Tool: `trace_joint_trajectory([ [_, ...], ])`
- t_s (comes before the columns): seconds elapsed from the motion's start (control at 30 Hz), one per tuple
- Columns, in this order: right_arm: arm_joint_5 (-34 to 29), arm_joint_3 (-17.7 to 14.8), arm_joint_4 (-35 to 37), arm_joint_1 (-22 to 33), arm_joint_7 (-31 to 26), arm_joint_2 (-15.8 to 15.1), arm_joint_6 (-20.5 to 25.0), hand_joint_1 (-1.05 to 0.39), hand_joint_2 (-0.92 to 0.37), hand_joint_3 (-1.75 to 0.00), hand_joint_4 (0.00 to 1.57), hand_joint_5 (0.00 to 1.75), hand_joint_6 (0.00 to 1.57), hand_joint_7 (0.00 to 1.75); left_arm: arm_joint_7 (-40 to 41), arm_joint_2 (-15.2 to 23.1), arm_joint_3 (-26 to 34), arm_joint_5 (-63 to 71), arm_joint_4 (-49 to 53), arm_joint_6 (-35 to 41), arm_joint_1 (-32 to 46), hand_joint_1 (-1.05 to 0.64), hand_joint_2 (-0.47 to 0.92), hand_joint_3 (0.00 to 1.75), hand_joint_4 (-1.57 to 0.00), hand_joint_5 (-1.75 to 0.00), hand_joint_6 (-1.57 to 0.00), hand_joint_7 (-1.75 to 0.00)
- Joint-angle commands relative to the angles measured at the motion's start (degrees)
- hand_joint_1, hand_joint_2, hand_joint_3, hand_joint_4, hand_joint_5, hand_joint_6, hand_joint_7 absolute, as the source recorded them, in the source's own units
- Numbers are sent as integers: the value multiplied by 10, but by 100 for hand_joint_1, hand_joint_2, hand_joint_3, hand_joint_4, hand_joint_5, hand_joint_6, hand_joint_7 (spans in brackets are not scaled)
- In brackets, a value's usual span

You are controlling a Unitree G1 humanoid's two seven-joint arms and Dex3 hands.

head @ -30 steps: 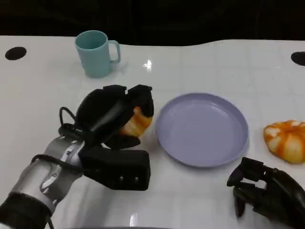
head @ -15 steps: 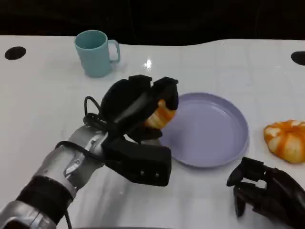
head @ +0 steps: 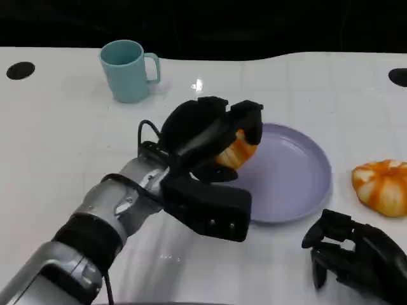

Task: Grasp the bread from the table and place it into the plate.

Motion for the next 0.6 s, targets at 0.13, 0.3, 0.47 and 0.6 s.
trace_joint_trajectory([
  [0.13,13,-8,36,-1,15,3,18,-54,-92,-23,74,173,74,138,20,-23,-21,9,49,2,-48,-32,75,74,-78,-175,-71,-128],
  [0.3,9,-10,38,-3,16,2,16,-55,-91,-21,77,174,75,138,42,-49,-35,16,93,3,-71,-32,72,75,-81,-175,-75,-117],
  [0.47,10,-11,35,0,17,2,18,-55,-92,-21,76,174,75,138,46,-70,-49,22,130,16,-93,-33,72,74,-81,-175,-80,-102],
  [0.6,15,-15,38,0,27,4,15,-53,-92,-21,76,174,75,139,38,-82,-56,18,150,22,-104,-36,75,61,-78,-175,-90,-71],
])
